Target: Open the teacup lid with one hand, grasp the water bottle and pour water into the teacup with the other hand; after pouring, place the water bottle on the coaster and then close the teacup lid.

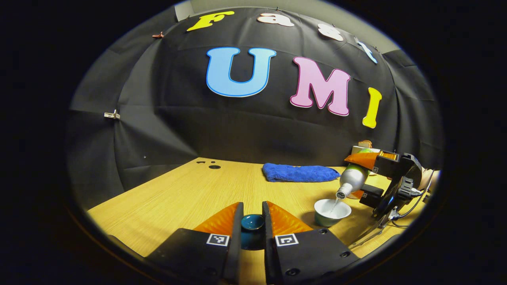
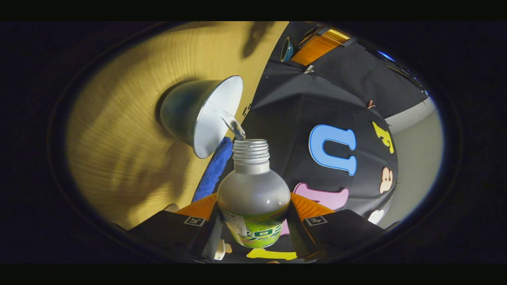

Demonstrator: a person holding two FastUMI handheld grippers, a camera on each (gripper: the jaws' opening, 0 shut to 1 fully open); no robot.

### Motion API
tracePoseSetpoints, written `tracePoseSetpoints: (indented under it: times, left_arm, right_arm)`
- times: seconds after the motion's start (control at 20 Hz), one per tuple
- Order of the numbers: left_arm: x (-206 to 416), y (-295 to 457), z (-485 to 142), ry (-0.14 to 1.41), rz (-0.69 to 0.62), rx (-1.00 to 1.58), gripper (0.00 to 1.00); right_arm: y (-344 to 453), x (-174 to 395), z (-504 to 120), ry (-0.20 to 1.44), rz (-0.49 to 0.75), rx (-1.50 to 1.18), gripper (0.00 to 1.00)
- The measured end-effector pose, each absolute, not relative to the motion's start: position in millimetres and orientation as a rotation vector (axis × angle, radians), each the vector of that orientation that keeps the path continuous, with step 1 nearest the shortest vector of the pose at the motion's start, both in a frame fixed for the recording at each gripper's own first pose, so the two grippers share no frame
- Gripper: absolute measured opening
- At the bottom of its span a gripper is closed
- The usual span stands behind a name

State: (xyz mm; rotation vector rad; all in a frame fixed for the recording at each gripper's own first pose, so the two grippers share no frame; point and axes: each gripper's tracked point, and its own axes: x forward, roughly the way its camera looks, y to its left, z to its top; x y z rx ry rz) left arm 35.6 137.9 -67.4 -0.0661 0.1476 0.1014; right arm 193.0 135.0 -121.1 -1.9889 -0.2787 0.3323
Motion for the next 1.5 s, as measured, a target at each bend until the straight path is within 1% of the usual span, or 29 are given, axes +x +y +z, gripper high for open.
tracePoseSetpoints:
  times: [0.25, 0.5, 0.7, 0.75, 0.8, 0.85, 1.15, 1.5]
  left_arm:
    - [35, 138, -64, 0.139, 0.099, -0.060, 0.28]
    - [33, 137, -62, 0.135, 0.093, -0.058, 0.28]
    - [33, 136, -63, 0.140, 0.093, -0.067, 0.28]
    - [33, 136, -64, 0.141, 0.094, -0.068, 0.28]
    - [33, 137, -64, 0.142, 0.095, -0.067, 0.28]
    - [32, 137, -63, 0.140, 0.095, -0.066, 0.28]
    - [34, 133, -60, 0.133, 0.086, -0.058, 0.28]
    - [29, 133, -57, 0.131, 0.089, -0.056, 0.28]
  right_arm:
    - [136, 195, -116, -0.322, 0.312, -2.030, 0.75]
    - [142, 200, -97, -0.369, 0.294, -2.072, 0.75]
    - [147, 194, -94, -0.412, 0.283, -2.093, 0.75]
    - [147, 195, -92, -0.417, 0.281, -2.095, 0.78]
    - [147, 195, -91, -0.421, 0.280, -2.098, 0.75]
    - [148, 194, -90, -0.427, 0.275, -2.101, 0.75]
    - [147, 192, -78, -0.454, 0.244, -2.108, 0.75]
    - [152, 191, -75, -0.498, 0.237, -2.125, 0.75]
